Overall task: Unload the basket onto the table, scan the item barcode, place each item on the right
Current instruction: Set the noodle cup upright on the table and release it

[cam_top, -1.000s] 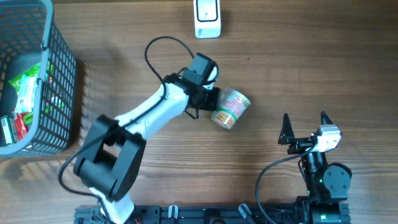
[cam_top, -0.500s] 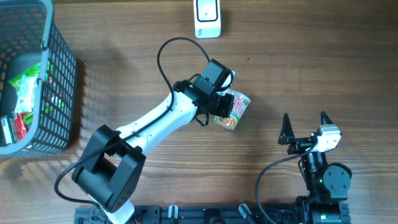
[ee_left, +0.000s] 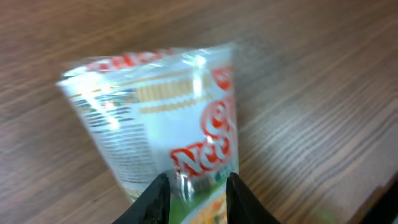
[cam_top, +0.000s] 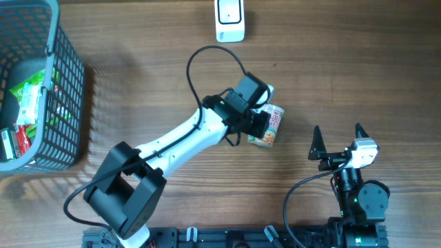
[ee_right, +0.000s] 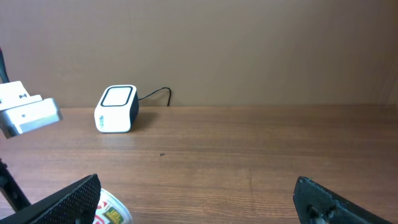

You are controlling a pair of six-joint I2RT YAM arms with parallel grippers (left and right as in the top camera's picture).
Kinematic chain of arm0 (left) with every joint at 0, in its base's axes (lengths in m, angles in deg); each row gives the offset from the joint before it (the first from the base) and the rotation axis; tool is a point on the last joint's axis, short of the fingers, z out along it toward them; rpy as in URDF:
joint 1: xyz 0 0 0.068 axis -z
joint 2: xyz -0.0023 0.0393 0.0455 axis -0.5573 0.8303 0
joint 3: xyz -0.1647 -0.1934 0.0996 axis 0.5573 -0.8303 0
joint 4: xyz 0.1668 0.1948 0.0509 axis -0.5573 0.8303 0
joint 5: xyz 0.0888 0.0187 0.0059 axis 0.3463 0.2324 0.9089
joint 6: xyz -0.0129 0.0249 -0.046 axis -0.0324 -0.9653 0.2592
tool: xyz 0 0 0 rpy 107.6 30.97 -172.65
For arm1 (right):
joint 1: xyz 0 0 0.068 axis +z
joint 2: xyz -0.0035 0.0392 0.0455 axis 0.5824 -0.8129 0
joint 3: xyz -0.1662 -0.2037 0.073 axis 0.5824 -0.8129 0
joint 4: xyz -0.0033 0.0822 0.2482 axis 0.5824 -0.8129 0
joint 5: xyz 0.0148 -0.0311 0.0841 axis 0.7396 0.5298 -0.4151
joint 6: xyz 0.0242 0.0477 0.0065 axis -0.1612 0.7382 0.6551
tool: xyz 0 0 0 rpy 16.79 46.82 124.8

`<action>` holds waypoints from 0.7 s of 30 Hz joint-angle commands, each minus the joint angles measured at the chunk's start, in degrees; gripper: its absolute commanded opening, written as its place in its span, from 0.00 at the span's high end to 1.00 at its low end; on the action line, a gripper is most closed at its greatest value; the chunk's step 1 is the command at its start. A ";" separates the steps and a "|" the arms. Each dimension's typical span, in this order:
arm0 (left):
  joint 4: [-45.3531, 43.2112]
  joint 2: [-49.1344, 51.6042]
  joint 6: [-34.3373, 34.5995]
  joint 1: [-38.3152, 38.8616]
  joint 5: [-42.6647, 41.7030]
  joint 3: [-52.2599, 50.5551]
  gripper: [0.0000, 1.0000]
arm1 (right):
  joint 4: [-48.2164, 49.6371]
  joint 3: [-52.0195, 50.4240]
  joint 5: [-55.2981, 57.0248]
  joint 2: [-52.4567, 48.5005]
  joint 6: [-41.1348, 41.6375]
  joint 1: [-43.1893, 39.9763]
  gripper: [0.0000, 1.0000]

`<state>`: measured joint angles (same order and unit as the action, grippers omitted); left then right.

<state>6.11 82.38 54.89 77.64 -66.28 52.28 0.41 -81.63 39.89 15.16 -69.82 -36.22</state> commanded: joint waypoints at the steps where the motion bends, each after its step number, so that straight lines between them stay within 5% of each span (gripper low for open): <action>1: -0.17 -0.28 0.31 2.58 -0.92 0.22 0.73 | 0.15 -0.04 0.09 0.35 -0.48 -0.17 0.00; 21: -7.04 -0.20 0.31 6.97 6.67 0.22 0.56 | 0.15 -0.04 0.09 0.35 -0.50 -0.17 0.00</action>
<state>-0.17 82.38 55.06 84.54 -60.57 52.28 0.41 -81.63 39.89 15.16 -69.82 -36.22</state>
